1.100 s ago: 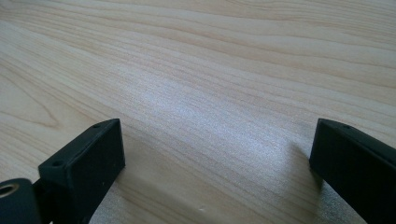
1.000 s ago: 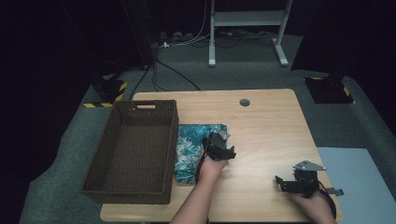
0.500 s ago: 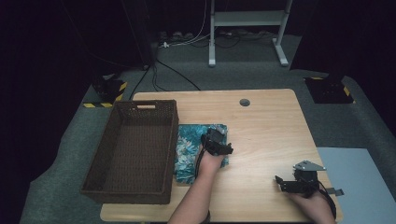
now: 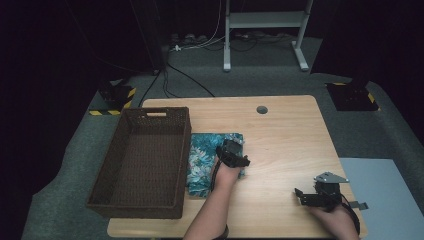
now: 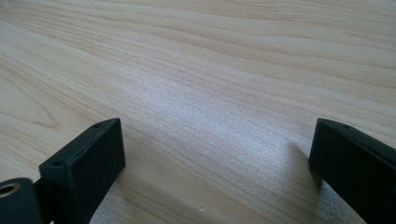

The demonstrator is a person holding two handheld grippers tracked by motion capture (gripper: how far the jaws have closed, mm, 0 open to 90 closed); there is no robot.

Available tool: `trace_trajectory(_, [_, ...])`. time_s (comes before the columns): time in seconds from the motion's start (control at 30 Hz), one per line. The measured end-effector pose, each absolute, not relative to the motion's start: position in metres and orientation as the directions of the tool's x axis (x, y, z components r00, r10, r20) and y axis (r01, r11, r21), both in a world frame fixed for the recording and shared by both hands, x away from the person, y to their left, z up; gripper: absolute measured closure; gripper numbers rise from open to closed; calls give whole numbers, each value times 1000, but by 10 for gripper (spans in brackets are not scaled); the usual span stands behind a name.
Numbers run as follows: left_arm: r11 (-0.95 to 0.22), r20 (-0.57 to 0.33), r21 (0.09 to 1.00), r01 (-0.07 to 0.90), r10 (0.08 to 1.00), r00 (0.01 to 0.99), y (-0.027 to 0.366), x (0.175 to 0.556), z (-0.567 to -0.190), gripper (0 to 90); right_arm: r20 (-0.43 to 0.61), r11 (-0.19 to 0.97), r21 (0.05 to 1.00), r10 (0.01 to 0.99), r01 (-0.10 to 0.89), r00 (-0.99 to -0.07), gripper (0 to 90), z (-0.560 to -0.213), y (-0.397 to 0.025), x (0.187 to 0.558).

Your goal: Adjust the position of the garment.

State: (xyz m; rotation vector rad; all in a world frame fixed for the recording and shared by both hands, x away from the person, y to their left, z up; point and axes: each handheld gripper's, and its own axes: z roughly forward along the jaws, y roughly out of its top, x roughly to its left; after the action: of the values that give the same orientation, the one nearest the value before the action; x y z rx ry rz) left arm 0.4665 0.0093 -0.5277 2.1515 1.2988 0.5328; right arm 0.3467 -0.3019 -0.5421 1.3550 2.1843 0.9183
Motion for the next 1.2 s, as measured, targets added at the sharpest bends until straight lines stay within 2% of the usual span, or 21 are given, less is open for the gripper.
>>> trace_trajectory(0.4, [-427, 112, 629, 650, 877, 468, 15, 464, -521, 558, 0, 310, 715, 896, 626, -443, 34, -542, -302, 347])
trace_trajectory(0.67, [-486, 191, 607, 629, 857, 479, 13, 461, -521, 717, 1, 308, 716, 897, 627, -443, 36, -542, -302, 347])
trace_trajectory(1.03, [-492, 221, 621, 610, 857, 465, 14, 457, -523, 796, 3, 305, 716, 898, 627, -440, 38, -542, -302, 347])
trace_trajectory(1.2, [-475, 203, 630, 614, 864, 460, 17, 456, -522, 810, 4, 304, 717, 898, 628, -439, 39, -542, -302, 347])
